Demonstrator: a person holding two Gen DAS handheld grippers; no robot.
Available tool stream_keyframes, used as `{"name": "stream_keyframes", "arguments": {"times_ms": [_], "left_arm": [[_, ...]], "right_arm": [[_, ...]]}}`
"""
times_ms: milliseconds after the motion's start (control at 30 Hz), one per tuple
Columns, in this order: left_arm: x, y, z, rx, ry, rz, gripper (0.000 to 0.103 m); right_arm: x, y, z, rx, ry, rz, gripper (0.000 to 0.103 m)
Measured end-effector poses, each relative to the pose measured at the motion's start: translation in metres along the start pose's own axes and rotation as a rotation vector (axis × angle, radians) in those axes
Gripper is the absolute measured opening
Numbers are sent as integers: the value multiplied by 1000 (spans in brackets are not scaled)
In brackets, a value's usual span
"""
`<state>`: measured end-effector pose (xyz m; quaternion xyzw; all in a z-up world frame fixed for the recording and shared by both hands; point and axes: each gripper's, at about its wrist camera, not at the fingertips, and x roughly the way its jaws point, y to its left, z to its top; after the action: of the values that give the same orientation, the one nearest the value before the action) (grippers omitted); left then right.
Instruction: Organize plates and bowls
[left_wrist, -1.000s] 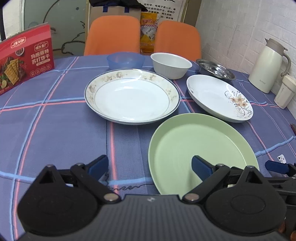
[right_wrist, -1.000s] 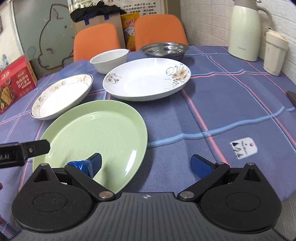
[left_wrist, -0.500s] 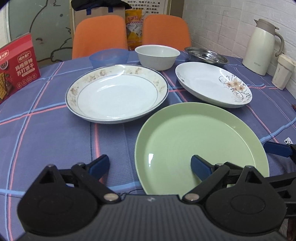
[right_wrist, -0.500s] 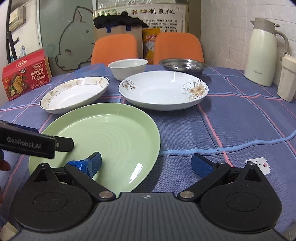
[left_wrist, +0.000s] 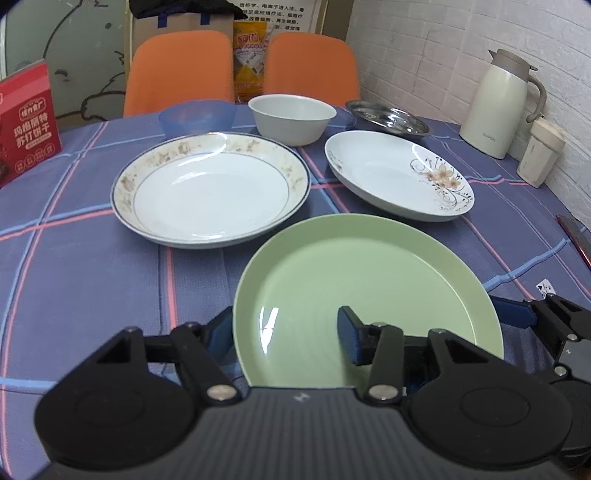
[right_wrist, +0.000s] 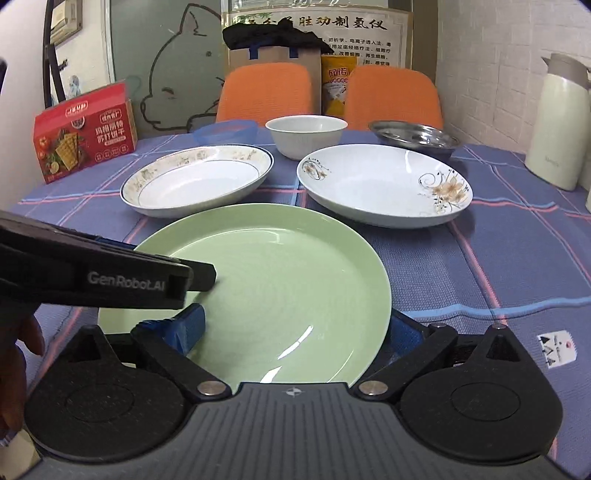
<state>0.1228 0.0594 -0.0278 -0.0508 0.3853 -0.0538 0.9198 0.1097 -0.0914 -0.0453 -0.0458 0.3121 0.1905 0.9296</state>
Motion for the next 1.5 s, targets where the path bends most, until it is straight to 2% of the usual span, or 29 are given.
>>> {"name": "stream_keyframes", "arguments": {"times_ms": [67, 200, 433, 533, 633, 833, 900, 933, 1000, 1100, 1233, 1500], "left_arm": [[-6, 4, -2, -17, -2, -3, 46], [-24, 19, -8, -51, -24, 37, 46], [-58, 61, -24, -99, -26, 125, 47], [-59, 78, -29, -118, -20, 160, 47], [-52, 89, -32, -143, -8, 144, 47], [-48, 83, -33, -100, -30, 158, 49], [-47, 85, -34, -101, -28, 136, 61], [-47, 86, -34, -100, -32, 128, 62], [-51, 86, -32, -93, -61, 161, 70], [-61, 88, -24, -82, -118, 204, 73], [-65, 94, -13, -118, -130, 193, 73], [-66, 98, -6, -131, -130, 218, 73]], "right_arm": [[-4, -3, 2, 42, 1, 25, 88], [-13, 18, 2, -7, -13, -6, 89], [-27, 60, -1, -25, -43, 93, 89], [-21, 79, -1, -47, -29, 135, 89], [-10, 93, -1, -70, -2, 158, 89], [-1, 100, -1, -80, 36, 143, 90], [0, 103, -4, -102, 40, 128, 90], [0, 103, -5, -111, 34, 129, 90], [0, 98, -4, -95, 36, 153, 90], [-7, 83, 2, -23, 23, 198, 87], [-19, 61, 12, 36, -46, 135, 88], [-11, 35, 13, 129, -4, 113, 88]]}}
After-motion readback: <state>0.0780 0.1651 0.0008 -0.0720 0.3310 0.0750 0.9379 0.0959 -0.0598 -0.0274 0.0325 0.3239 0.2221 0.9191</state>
